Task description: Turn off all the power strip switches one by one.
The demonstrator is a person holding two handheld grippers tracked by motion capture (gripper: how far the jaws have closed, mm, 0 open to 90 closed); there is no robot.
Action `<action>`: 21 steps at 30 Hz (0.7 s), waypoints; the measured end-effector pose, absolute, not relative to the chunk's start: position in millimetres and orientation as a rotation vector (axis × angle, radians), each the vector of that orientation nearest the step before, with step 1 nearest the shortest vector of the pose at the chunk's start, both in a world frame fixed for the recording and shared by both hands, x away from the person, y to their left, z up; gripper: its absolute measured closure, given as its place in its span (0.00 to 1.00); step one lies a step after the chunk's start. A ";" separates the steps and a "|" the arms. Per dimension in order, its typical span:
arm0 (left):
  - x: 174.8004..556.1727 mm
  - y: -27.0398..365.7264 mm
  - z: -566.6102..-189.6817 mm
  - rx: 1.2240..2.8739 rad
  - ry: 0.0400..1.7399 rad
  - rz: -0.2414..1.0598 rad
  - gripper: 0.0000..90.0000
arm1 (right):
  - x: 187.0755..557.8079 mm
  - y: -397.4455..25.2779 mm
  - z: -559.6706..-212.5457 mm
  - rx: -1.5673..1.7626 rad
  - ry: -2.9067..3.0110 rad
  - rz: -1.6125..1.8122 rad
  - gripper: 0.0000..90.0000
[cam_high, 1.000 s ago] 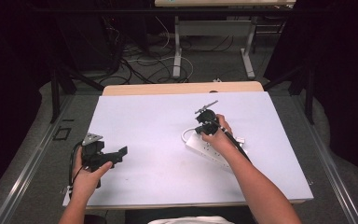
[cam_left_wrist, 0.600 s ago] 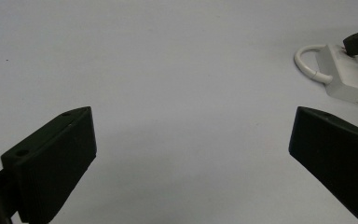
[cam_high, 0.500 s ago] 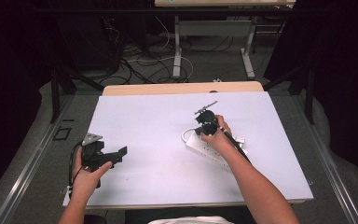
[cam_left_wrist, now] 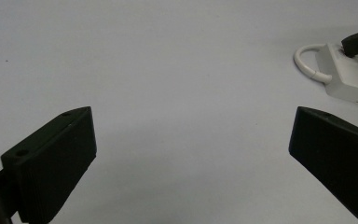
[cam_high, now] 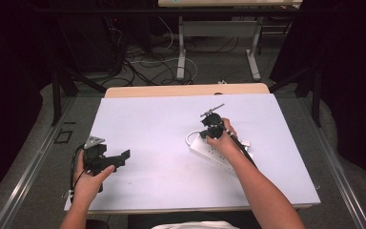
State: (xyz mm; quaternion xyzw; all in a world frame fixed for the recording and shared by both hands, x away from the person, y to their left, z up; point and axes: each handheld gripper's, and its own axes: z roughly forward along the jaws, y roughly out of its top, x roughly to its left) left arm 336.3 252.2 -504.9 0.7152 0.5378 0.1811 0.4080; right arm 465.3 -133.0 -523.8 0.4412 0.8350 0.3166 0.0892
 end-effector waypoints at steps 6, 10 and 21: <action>336.7 251.4 -505.9 1.799 1.355 0.463 0.01 | 463.1 -131.4 -524.5 1.300 2.475 0.921 1.00; 336.7 251.7 -505.5 1.796 1.354 0.464 0.01 | 463.6 -131.4 -523.3 1.285 2.483 0.897 1.00; 336.6 252.2 -505.1 1.780 1.355 0.469 0.01 | 460.7 -128.9 -520.6 1.269 2.467 0.893 1.00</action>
